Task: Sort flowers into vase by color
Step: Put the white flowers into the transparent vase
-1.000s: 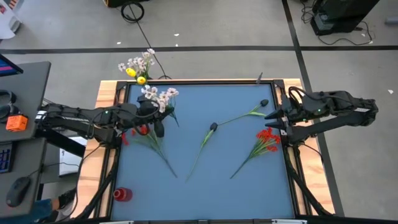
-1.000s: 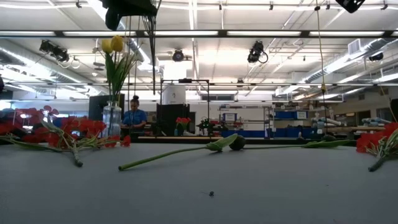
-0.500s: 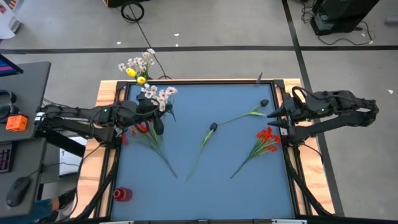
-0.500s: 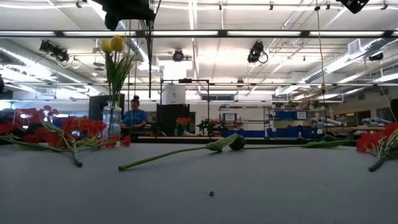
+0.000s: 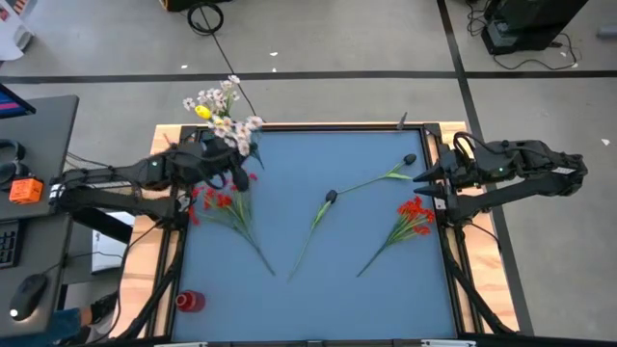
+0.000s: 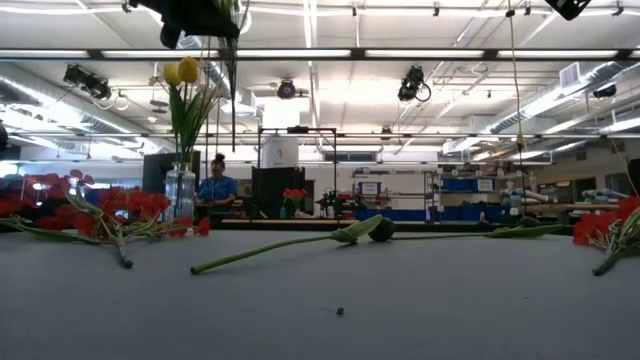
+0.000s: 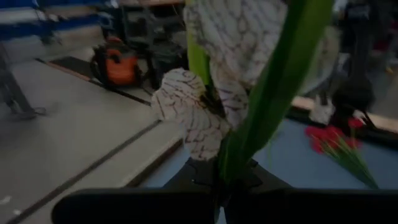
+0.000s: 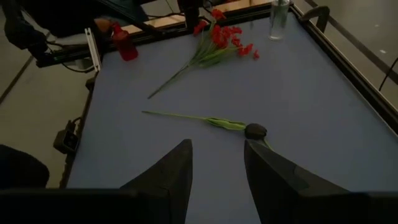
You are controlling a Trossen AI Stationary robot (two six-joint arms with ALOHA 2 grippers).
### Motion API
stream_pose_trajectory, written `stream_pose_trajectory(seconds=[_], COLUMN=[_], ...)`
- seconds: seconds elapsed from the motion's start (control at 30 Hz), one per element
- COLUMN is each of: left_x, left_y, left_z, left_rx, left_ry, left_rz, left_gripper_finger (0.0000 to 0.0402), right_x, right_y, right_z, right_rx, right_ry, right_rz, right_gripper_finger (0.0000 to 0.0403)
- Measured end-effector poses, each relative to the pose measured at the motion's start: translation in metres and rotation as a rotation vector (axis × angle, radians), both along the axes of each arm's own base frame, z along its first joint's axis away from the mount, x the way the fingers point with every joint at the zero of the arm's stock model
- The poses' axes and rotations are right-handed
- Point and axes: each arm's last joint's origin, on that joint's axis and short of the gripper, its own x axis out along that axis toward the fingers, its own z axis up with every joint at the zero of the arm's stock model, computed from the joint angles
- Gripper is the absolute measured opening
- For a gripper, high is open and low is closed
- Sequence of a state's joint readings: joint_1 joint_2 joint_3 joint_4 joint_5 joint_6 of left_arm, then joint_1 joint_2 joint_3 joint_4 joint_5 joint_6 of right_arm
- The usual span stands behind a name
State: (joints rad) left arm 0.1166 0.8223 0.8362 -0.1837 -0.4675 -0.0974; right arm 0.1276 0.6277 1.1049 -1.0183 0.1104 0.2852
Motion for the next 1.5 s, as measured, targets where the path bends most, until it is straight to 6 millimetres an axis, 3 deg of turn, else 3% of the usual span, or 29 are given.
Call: stream_pose_trajectory(seconds=[0.17,0.37,0.73,0.9,1.17,1.27,1.5], left_x=[-0.024,-0.049,-0.076,-0.092,-0.124,-0.128,-0.117], left_y=[0.005,0.002,-0.011,-0.014,-0.016,-0.015,-0.01], left_z=[0.024,0.035,-0.011,-0.019,-0.02,-0.026,-0.064], left_rx=[0.054,0.164,0.228,0.312,0.366,0.37,0.395], left_ry=[0.04,0.049,-0.034,0.063,0.042,0.014,-0.057], left_rz=[0.038,0.035,-0.035,-0.071,-0.038,0.013,0.176], left_gripper_finger=[0.0007,0.0008,0.0007,0.0008,0.0011,0.0011,0.0008], right_x=[0.0,0.0,0.0,0.0,0.0,0.0,0.0], right_y=[0.0,0.0,0.0,0.0,0.0,0.0,0.0], right_z=[0.0,0.0,0.0,0.0,0.0,0.0,0.0], right_rx=[0.0,0.0,0.001,0.001,0.001,0.001,0.001], right_ry=[0.0,0.0,0.0,0.0,0.0,0.0,0.0], right_rz=[0.0,0.0,0.0,0.0,0.0,0.0,0.0], right_gripper_finger=[0.0153,0.0153,0.0153,0.0153,0.0153,0.0153,0.0153])
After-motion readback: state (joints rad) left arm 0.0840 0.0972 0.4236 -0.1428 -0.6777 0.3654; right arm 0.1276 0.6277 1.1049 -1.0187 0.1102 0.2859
